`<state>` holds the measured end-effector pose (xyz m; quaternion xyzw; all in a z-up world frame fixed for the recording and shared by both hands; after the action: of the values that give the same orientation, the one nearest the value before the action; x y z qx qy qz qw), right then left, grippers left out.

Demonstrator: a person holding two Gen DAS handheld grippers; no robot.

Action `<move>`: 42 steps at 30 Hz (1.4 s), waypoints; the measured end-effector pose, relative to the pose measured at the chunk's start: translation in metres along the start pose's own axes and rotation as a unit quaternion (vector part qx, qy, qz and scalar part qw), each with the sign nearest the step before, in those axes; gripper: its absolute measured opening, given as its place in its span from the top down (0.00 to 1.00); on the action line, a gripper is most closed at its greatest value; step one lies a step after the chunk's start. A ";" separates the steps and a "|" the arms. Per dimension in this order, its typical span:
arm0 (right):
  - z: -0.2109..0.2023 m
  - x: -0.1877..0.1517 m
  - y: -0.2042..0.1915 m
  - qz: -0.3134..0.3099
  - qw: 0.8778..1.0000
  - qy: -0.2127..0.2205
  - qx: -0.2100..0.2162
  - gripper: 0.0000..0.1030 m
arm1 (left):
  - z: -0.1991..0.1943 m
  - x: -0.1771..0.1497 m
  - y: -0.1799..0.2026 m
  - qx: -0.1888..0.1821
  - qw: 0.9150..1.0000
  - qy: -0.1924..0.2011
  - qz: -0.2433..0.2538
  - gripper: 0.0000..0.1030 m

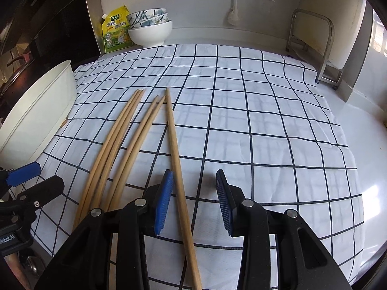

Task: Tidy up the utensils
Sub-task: 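Move both open tools back over the remaining chopstick rows, then close the left tool on one chopstick while the right tool grasps another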

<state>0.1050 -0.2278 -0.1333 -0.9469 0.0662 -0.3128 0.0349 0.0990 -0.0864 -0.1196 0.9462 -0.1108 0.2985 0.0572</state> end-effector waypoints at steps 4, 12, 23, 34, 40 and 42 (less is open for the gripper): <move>-0.006 0.003 -0.003 0.002 1.000 0.014 0.019 0.56 | 0.008 0.003 0.004 0.008 1.000 -0.002 0.007 0.26; -0.008 0.009 0.008 0.013 0.999 0.020 0.026 0.55 | 0.025 0.007 0.011 0.020 1.000 -0.012 0.017 0.26; -0.005 0.007 0.007 0.012 0.999 0.014 0.030 0.55 | 0.027 0.009 0.008 0.048 0.998 -0.006 0.031 0.24; -0.001 0.005 0.001 -0.008 1.000 0.007 0.021 0.51 | 0.031 0.006 -0.002 0.067 0.997 -0.009 0.027 0.22; 0.004 0.004 0.007 -0.011 1.000 0.005 -0.003 0.51 | 0.038 0.017 -0.001 0.069 0.997 -0.006 0.022 0.22; 0.004 0.004 0.004 -0.019 1.000 0.007 -0.008 0.51 | 0.041 0.020 -0.001 0.069 0.997 -0.004 0.021 0.23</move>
<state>0.1097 -0.2324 -0.1349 -0.9459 0.0508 -0.3197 0.0211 0.1379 -0.0964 -0.1413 0.9466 -0.1097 0.3029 -0.0146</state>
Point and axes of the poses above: each gripper's, at about its wrist camera, not at the fingertips, and z roughly the way its jaws point, y to its right, x to its top, the point moved 9 cm from there along z, roughly the way its jaws point, and after that the axes turned 6 degrees about z, right-handed, at the moved point
